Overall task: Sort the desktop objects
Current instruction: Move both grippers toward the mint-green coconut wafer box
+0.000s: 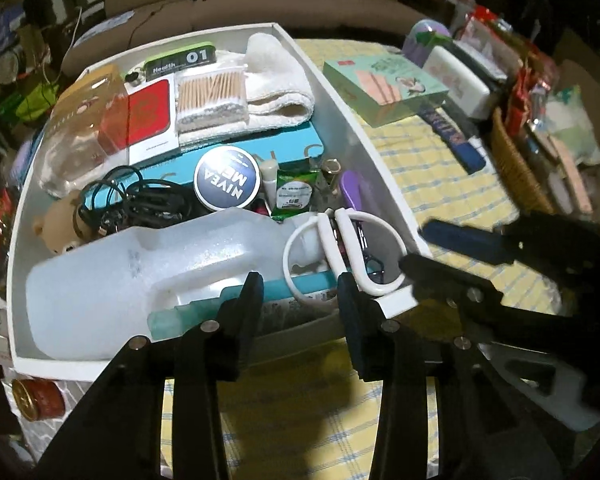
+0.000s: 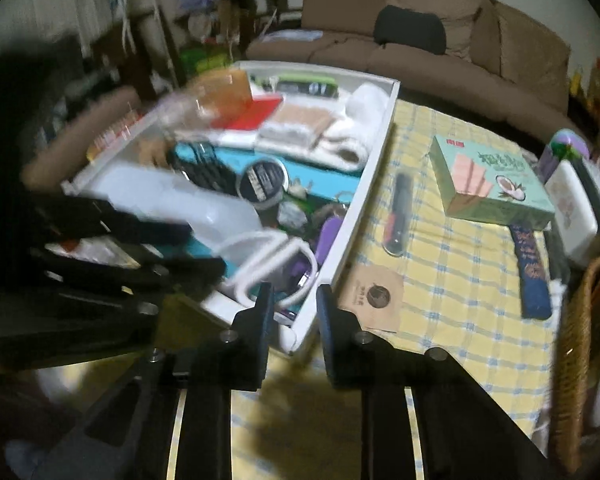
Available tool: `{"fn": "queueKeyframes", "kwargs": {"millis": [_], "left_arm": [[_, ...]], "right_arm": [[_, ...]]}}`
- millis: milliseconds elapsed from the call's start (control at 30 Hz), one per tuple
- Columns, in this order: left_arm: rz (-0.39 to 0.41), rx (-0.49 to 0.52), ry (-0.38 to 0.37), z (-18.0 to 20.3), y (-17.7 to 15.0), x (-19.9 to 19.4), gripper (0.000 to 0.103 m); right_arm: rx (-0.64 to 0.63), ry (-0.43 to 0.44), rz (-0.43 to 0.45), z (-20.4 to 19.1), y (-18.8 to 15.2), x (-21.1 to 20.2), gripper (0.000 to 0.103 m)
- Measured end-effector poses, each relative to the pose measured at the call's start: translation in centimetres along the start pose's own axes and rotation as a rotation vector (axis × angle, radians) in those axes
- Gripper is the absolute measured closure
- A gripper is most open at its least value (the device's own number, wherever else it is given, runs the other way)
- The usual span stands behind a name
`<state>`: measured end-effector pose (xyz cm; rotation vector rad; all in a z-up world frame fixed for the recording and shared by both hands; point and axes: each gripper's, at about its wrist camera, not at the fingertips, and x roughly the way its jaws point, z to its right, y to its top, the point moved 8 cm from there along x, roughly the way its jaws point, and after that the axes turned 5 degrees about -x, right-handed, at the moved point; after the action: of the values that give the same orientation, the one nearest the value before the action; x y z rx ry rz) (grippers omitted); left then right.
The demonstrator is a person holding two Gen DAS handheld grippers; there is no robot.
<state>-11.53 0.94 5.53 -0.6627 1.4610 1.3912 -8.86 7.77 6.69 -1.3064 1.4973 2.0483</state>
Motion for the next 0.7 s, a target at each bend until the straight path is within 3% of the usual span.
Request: {"fn": "queueKeyframes", "kwargs": {"millis": [67, 133, 200, 300, 333, 400, 567, 700], "left_arm": [[-0.002, -0.01, -0.007, -0.1, 0.1, -0.2, 0.068], [0.022, -0.047, -0.057, -0.1, 0.5, -1.1, 0.064], [0.044, -0.081, -0.101, -0.2, 0.9, -2.1, 0.039], [0.092, -0.126, -0.152, 0.0, 1.6, -3.8, 0.023], [0.107, -0.136, -0.174, 0.4, 1.8, -4.3, 0.019], [0.12, -0.147, -0.198, 1.1, 1.9, -4.8, 0.002], [0.122, -0.133, -0.211, 3.7, 1.8, -4.6, 0.0], [0.123, -0.111, -0.195, 5.8, 1.6, -4.0, 0.0]], "right_arm": [[-0.033, -0.041, -0.013, 0.0, 0.1, 0.3, 0.082], [-0.001, -0.006, 0.0, 0.4, 0.3, -0.3, 0.082], [0.064, 0.028, 0.032, 1.4, 0.5, -1.4, 0.082], [0.172, 0.084, 0.073, 3.6, 0.4, -3.3, 0.077], [0.19, 0.086, 0.077, 4.4, 0.2, -4.0, 0.069], [0.201, 0.069, 0.084, 5.6, -0.5, -5.1, 0.047], [0.252, 0.051, 0.09, 8.6, -2.8, -6.7, 0.014], [0.288, 0.045, 0.095, 10.3, -4.9, -7.2, 0.0]]}}
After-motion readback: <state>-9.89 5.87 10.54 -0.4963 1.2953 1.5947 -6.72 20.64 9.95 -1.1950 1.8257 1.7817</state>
